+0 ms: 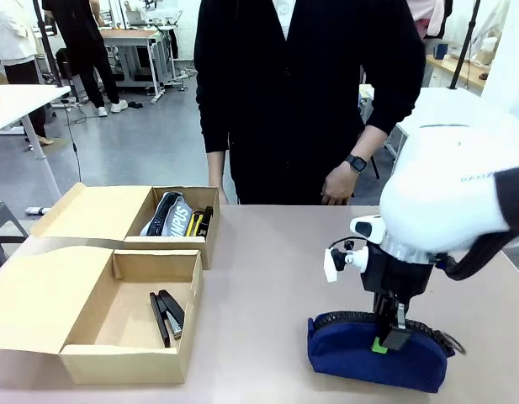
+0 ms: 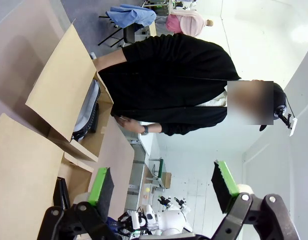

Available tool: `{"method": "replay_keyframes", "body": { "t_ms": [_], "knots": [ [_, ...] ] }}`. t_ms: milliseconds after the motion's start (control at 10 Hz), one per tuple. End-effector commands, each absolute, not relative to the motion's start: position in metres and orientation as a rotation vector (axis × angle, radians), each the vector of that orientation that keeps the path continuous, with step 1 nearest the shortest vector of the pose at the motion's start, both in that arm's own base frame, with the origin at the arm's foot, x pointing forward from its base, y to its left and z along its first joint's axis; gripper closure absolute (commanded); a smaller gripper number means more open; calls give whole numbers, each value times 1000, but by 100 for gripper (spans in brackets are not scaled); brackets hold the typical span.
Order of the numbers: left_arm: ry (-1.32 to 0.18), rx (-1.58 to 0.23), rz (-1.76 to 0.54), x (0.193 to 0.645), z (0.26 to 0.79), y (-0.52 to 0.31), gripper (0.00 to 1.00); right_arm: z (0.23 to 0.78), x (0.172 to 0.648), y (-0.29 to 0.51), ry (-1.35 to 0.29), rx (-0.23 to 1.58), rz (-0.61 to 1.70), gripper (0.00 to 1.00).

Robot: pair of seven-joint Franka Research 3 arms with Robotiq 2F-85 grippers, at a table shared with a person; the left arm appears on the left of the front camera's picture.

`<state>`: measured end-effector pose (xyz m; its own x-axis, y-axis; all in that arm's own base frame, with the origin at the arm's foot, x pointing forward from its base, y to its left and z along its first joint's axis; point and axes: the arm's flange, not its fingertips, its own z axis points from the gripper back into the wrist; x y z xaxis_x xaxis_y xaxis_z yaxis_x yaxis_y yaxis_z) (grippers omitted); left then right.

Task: Place items inside the box.
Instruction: Pick up a Pencil pouch or Stapler and place it inside the Mailer Box closest to the robot.

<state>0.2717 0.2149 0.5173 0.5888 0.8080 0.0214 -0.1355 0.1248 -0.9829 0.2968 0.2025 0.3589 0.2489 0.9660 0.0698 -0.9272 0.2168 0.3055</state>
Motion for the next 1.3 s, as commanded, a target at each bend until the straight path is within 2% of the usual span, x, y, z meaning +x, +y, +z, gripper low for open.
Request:
{"method": "replay_keyframes", "body": {
  "t_ms": [0, 200, 400, 500, 800, 900, 1000, 1200],
  "knots": [
    [-684, -1280, 750, 270, 516, 213, 0, 406, 280, 204, 37, 367, 898, 100],
    [-684, -1280, 750, 270, 516, 213, 0, 445, 249, 216, -207, 387, 668, 100],
    [-684, -1280, 750, 270, 516, 213, 0, 456, 218, 229, -291, 392, 780, 100],
    [-684, -1280, 750, 270, 516, 213, 0, 471, 272, 216, -132, 462, 766, 100],
    [-684, -1280, 750, 270, 516, 213, 0, 471, 272, 216, -132, 462, 766, 100],
    [-684, -1280, 750, 270, 516, 213, 0, 479, 266, 222, -161, 453, 739, 93],
    [-684, -1280, 750, 270, 516, 213, 0, 480, 265, 232, -157, 492, 700, 93],
    [-684, -1280, 750, 270, 516, 213, 0, 490, 256, 281, -159, 547, 378, 93]
  ]
}}
